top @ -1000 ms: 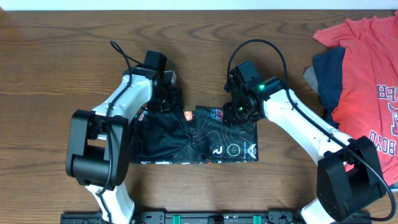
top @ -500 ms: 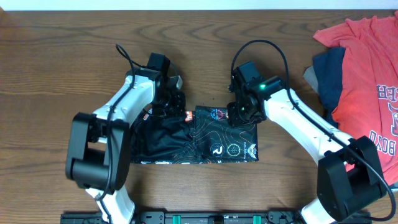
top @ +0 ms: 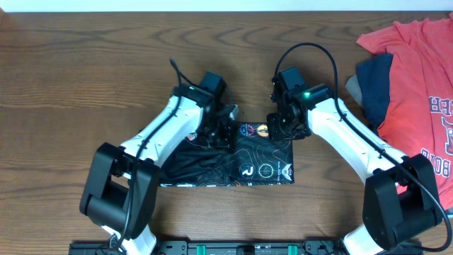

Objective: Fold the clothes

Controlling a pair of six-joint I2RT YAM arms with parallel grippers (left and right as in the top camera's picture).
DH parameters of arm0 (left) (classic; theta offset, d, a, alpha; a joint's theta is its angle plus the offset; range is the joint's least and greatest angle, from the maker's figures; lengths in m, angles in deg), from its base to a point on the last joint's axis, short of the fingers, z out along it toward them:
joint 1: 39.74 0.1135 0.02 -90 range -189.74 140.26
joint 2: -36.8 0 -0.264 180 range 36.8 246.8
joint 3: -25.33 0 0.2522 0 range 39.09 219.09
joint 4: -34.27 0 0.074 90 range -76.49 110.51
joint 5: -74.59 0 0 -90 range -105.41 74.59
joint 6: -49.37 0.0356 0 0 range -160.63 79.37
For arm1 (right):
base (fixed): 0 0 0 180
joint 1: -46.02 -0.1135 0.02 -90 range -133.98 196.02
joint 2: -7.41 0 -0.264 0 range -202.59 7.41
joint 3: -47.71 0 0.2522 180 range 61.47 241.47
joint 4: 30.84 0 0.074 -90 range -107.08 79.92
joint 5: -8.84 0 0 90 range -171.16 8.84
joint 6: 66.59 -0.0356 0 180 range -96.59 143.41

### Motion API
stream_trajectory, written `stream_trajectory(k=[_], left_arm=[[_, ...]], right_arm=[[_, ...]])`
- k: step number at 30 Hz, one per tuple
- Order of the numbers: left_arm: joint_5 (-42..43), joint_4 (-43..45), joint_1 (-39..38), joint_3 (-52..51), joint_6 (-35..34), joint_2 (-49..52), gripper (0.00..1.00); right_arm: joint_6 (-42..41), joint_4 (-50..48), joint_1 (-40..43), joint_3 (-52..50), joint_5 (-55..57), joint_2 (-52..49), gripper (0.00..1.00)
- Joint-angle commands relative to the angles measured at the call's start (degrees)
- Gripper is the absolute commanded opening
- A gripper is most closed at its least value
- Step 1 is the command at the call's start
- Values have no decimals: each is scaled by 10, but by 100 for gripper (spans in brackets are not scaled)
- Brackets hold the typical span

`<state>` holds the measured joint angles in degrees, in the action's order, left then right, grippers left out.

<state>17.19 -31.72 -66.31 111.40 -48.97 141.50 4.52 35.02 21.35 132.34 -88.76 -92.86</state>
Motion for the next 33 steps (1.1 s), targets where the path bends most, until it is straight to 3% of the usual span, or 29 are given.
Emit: stream_trajectory(k=[1,2,6,11,14,19,24,33], left_arm=[[-33,2,-9,6,8,-3,49],[-43,2,-9,6,8,-3,60],[-71,-9,23,12,8,-11,66],[-141,-35,118,30,8,-57,72],[-190,-51,192,29,8,-88,88],[-198,-88,299,18,8,-87,100],[-198,-83,346,-25,8,-64,98],[-198,-42,348,-84,34,2,98]], right_arm=[[-8,3,4,4,7,2,42],[-8,4,4,4,7,2,42],[-8,12,4,4,7,2,41],[-8,17,4,4,7,2,42],[-8,17,4,4,7,2,42],[-8,17,4,4,7,2,43],[-8,19,4,4,7,2,43],[-8,26,4,4,7,2,43]])
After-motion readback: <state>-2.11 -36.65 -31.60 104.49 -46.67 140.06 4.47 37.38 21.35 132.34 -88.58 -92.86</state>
